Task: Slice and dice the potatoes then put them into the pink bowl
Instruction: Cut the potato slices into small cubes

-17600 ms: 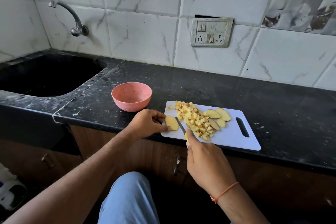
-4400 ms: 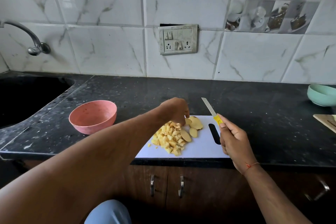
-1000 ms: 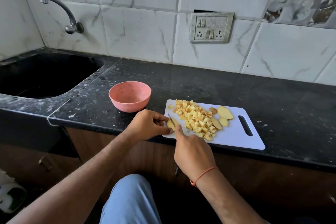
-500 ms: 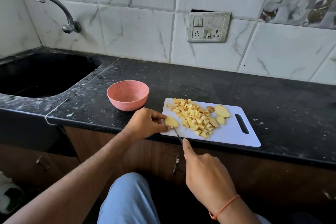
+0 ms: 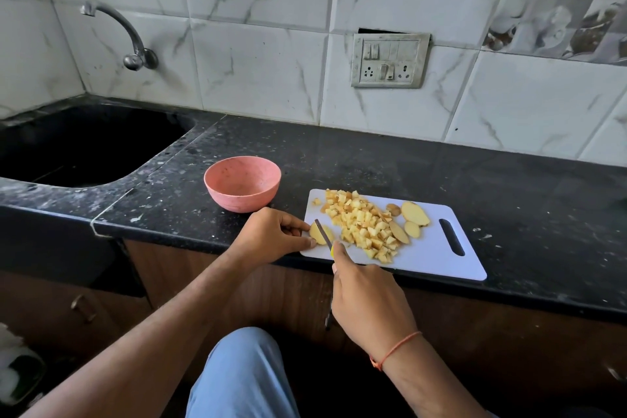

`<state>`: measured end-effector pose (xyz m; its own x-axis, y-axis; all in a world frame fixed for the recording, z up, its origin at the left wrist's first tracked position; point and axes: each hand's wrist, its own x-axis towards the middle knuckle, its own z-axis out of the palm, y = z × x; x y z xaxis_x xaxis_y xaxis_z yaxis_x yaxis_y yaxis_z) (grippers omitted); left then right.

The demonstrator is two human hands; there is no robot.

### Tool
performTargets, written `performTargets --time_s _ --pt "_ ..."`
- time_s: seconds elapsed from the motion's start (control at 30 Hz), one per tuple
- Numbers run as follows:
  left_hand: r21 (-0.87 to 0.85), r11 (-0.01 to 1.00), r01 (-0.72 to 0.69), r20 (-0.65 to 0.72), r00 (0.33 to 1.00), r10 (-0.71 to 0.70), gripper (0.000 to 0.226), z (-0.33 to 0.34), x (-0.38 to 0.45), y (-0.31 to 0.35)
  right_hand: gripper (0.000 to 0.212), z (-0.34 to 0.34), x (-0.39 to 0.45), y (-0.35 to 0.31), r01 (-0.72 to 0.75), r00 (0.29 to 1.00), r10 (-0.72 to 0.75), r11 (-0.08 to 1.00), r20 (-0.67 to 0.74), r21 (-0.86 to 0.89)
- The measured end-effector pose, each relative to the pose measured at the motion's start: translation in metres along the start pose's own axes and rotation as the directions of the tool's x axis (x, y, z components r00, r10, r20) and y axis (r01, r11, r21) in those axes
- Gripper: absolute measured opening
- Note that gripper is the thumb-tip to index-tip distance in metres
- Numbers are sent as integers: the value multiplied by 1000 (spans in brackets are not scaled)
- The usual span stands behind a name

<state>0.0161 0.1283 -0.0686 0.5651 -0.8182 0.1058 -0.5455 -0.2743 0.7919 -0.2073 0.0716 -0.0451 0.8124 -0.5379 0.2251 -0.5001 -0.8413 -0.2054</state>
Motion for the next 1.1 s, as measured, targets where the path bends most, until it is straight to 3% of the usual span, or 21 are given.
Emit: performTargets --time_s 0.47,0.9,1.1 --pt "7 1000 24 -27 999 -24 27 4 5 -2 58 11 31 -3 -3 998 2 1000 70 6" --pt "9 998 56 -12 998 -56 26 2 6 6 66 -15 -30 10 33 986 -17 995 168 -92" --pt "89 994 71 47 996 -75 43 -4 12 14 60 -21 -49 26 -18 996 16 1000 84 25"
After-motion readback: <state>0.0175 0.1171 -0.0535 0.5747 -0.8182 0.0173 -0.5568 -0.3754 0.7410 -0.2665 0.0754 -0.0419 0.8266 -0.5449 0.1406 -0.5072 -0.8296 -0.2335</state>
